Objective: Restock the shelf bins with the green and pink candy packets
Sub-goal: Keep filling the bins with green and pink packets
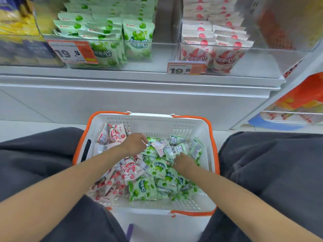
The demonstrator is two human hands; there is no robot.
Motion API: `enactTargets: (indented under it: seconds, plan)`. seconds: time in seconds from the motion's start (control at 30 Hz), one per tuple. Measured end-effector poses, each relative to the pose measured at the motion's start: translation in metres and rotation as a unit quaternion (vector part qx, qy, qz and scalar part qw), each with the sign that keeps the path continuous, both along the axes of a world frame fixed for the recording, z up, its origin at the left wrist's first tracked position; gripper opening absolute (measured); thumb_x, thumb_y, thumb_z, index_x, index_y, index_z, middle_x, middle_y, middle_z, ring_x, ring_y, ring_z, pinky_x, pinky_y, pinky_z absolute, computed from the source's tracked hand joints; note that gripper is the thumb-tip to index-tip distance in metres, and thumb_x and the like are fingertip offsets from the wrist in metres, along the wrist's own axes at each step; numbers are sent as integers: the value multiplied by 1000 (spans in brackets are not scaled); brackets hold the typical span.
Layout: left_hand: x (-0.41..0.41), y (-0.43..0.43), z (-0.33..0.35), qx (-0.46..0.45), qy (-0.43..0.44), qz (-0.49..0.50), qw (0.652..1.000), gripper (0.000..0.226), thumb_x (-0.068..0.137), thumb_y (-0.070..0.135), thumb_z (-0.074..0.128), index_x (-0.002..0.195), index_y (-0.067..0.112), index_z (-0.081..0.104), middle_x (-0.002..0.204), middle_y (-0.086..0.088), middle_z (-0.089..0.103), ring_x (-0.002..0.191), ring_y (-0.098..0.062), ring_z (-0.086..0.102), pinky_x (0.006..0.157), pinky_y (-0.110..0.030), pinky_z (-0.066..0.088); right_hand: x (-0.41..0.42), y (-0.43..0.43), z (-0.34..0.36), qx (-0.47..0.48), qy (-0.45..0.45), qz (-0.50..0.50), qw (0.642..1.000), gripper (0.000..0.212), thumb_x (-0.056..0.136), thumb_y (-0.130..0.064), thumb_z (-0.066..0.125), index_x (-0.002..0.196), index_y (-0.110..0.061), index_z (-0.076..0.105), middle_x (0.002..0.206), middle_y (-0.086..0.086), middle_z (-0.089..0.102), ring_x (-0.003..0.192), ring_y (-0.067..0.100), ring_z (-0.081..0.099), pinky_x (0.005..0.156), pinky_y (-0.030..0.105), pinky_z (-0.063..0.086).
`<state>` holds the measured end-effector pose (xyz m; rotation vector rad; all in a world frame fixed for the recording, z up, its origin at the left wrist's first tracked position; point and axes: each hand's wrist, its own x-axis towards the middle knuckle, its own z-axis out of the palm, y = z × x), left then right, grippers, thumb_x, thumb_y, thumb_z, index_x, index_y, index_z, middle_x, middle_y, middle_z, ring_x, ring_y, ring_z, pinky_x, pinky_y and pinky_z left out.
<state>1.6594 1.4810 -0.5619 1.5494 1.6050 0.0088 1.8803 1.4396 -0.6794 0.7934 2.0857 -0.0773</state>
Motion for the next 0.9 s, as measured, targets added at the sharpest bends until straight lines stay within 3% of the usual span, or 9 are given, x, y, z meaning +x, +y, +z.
enactTargets:
  seconds: [0.17,0.23,0.43,0.53,0.6,0.67,0.8,0.83,0.9]
  plan:
    - [0,-1,0,-18,0,-2,1000,22,93,5,52,109,7,66,107,-7,55,68,-12,53,56,-22,42,6,-4,-9,-5,25,14,1000,65,90,-18,65,148,-17,34,155,8,32,145,27,22,118,46,17]
    - [-2,-1,0,-20,-4,-7,1000,21,93,6,52,110,8,65,119,-10,57,75,-14,55,59,-23,43,8,-9,-11,-3,35,8,999,71,88,-16,68,148,-15,30,150,8,40,142,27,28,117,45,17]
    - [-1,2,3,-15,-25,3,1000,20,95,7,53,111,6,65,107,-5,54,78,-16,57,63,-24,45,-6,4,15,23,55,12,998,38,93,-14,57,132,-13,56,140,15,45,134,33,35,116,47,23]
    - [-2,5,1,4,-4,3,1000,16,97,13,52,102,4,64,103,-2,51,82,-17,54,73,-26,43,-16,25,50,-7,193,-134,972,22,93,-15,56,113,-9,64,110,8,58,110,27,51,97,37,39]
    - [-2,8,3,31,7,36,999,33,102,26,44,76,7,53,81,-5,48,67,-18,45,74,-29,41,-23,42,81,-70,322,-308,892,22,95,-22,59,111,-7,61,90,-2,54,90,20,51,77,30,40]
    - [0,12,10,64,-21,125,990,53,104,42,32,62,12,39,59,-5,39,54,-20,39,67,-33,40,-30,59,112,-107,445,-437,775,22,94,-23,62,106,-5,60,84,0,56,77,19,56,67,31,48]
    - [5,20,28,128,-85,216,964,69,102,56,15,66,6,47,64,-13,50,63,-27,50,59,-33,36,-45,76,165,-142,622,-558,531,10,95,-12,60,96,-3,56,88,15,65,73,20,67,73,30,61]
    - [6,21,30,152,-111,216,958,71,101,57,17,69,4,51,68,-17,56,67,-29,55,61,-34,41,-49,78,176,-148,645,-566,491,7,96,-10,58,94,-4,55,89,15,66,71,18,68,72,29,61]
    - [6,23,35,207,-158,231,937,72,101,57,24,68,2,58,66,-16,63,64,-27,64,61,-36,51,-53,80,192,-147,672,-563,458,2,96,-8,57,95,-6,56,88,15,68,66,14,70,69,28,61]
